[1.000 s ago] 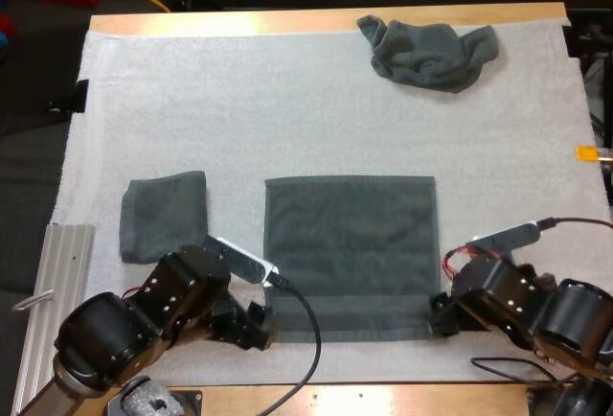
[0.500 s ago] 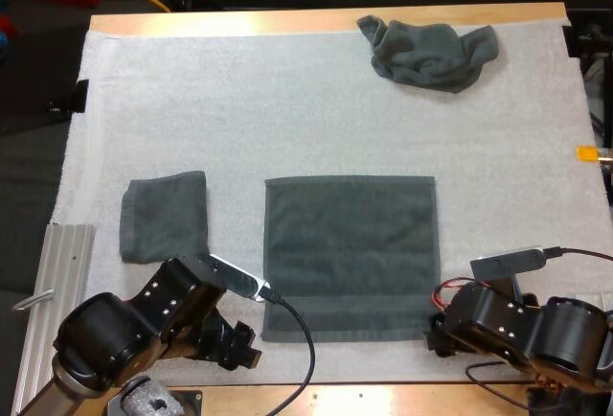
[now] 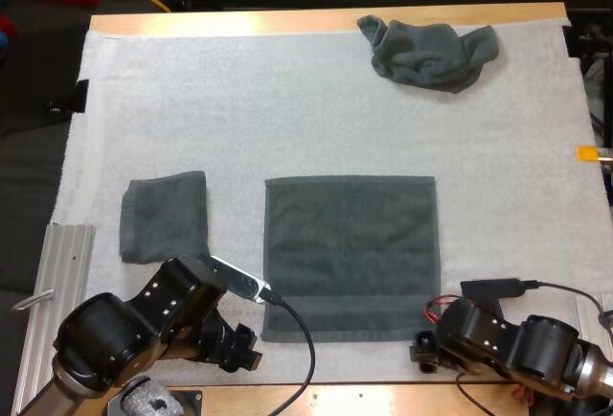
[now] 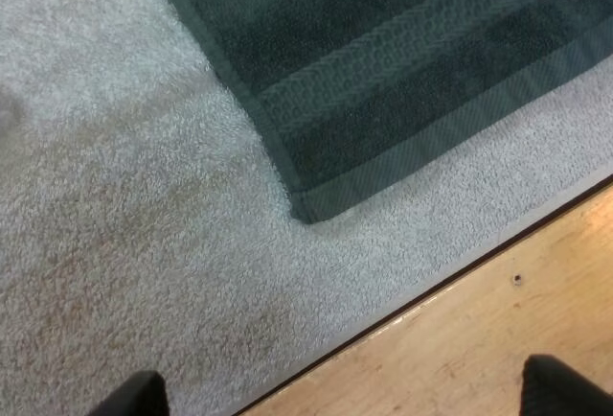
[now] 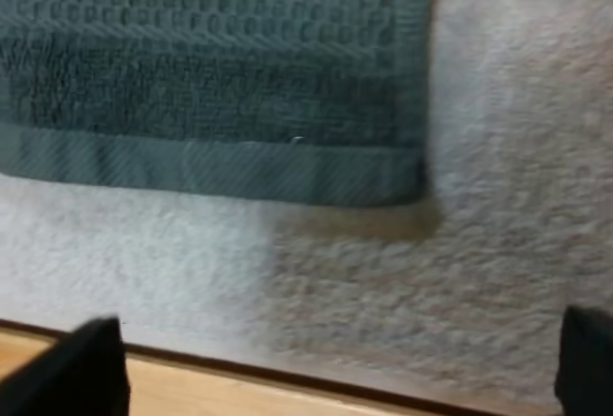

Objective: Pick towel from pile, fold and stack

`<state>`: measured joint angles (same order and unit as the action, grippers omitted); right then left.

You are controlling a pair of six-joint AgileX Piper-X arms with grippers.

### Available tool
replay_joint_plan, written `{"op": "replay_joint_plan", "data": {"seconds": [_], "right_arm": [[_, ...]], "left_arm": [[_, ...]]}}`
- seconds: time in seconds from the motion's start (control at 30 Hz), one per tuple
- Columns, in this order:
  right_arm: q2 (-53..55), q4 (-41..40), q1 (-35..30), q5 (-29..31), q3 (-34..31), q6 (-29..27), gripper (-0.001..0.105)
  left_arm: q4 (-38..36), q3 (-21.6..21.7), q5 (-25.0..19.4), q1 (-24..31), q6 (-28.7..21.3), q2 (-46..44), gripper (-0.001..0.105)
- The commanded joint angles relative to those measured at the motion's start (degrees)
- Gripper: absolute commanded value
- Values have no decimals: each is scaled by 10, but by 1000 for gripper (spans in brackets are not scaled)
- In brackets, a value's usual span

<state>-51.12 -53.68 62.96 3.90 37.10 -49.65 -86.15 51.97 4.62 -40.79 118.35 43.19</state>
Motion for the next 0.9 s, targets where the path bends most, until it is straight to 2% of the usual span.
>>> {"op": "replay_joint_plan", "data": {"seconds": [0.0,0.53,0.63,0.87], "right_arm": [[3,22,-1,-8,-12,13,86],[3,276,-5,-10,-144,158,86],[3,294,-27,-13,-161,178,86],[3,328,-83,-30,-166,182,86]], "left_arm": [[-3,2,3,-4,6,-4,69],[-3,2,29,-4,6,-4,69],[-3,2,29,-4,6,-4,69],[-3,2,29,-4,5,-4,69]]}}
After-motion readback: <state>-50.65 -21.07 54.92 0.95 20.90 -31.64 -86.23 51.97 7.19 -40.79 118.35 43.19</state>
